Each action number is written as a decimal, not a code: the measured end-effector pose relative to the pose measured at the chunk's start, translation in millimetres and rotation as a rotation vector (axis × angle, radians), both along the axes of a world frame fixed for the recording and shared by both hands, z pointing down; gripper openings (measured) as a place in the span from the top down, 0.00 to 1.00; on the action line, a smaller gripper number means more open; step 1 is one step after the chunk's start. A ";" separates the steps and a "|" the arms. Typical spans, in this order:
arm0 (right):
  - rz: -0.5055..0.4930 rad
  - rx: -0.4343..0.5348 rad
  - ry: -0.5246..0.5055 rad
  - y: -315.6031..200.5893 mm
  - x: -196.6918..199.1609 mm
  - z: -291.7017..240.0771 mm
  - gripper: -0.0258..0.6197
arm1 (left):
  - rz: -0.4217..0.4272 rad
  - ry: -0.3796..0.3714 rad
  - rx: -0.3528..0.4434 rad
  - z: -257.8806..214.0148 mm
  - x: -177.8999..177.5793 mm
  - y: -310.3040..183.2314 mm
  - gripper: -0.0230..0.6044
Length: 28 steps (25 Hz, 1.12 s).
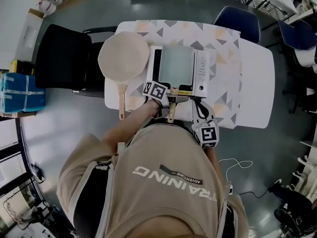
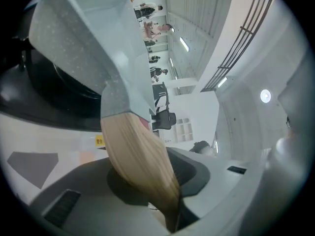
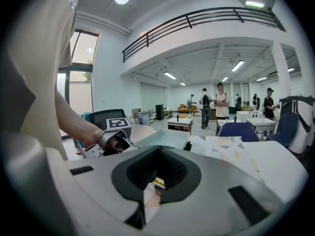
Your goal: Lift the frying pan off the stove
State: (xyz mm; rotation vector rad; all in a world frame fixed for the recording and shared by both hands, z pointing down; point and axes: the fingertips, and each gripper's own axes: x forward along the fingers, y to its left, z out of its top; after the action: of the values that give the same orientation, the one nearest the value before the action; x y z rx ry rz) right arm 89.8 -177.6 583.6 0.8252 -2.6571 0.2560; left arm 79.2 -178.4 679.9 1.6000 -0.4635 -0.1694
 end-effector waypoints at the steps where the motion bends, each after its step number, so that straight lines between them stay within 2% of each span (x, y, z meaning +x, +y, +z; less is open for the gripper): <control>1: 0.001 0.003 -0.001 -0.4 -0.3 -1.0 0.96 | 0.001 0.000 -0.006 -1.4 0.1 1.2 0.79; 10: 0.045 -0.011 -0.040 -5.1 8.2 -5.9 0.96 | 0.037 -0.024 -0.006 -9.3 3.0 15.7 0.78; 18: 0.057 -0.013 -0.054 -5.4 15.6 -4.4 0.96 | 0.002 -0.032 0.019 -22.4 -3.1 13.8 0.78; 28: 0.011 0.019 -0.069 -11.4 4.8 -18.8 0.96 | -0.008 -0.035 0.043 -41.3 -5.1 8.8 0.78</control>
State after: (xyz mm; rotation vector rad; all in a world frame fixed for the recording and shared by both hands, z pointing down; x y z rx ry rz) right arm 94.6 -189.0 564.8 0.8522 -2.7240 0.2665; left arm 74.1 -169.7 638.6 1.6459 -0.4960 -0.1583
